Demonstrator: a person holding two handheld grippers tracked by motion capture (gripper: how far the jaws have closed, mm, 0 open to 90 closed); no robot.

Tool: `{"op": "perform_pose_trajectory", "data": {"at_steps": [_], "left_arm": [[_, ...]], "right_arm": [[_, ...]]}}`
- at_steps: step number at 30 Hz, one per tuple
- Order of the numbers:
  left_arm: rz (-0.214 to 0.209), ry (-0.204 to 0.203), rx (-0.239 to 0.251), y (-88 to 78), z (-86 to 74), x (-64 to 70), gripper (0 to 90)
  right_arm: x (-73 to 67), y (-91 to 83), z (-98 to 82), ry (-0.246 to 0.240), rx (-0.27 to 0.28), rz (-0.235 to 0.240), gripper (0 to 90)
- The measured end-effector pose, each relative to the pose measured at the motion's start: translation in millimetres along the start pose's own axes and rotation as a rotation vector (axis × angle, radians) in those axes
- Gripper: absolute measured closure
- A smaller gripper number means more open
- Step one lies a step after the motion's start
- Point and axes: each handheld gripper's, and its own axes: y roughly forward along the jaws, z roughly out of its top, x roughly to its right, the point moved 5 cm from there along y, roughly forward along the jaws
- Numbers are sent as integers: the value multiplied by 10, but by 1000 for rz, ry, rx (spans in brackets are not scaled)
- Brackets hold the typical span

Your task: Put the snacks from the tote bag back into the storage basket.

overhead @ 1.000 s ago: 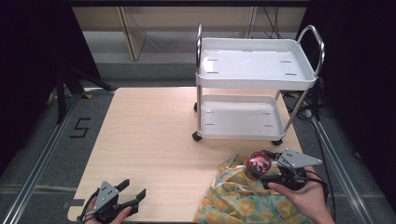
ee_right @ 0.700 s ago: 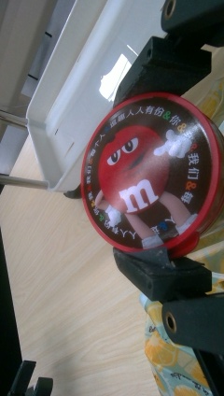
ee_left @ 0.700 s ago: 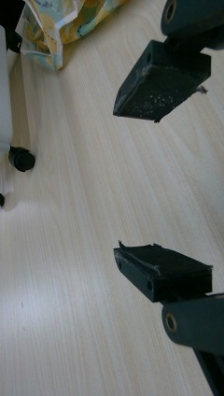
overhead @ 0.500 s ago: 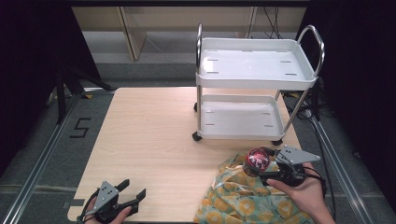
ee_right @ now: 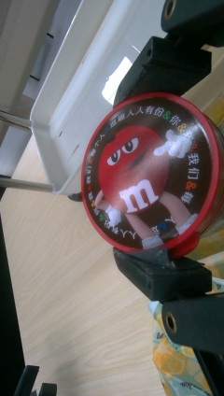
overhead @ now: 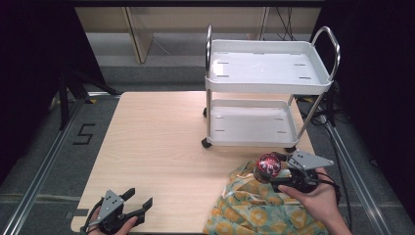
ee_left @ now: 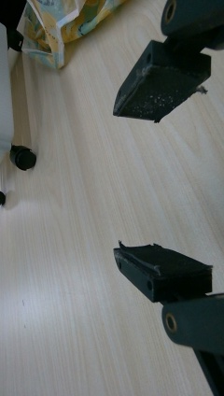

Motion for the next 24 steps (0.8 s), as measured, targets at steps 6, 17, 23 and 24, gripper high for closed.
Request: {"op": "perform_pose_trajectory", "data": {"at_steps": [6,17,23,24], "left_arm": [[2,5,-5,-10,-1,-8,263],[11,9,-10,-19,1,-15,263],[7,0,1,-12,4,-20,264],[7,0,1,-12,4,-20,264]], "right_arm": [[29,33,19,20,4,-9,266],[62,85,53,6,22,-5,266],[73,97,69,7,19,-5,266],[79,88,68,2,5,-2,266]]}}
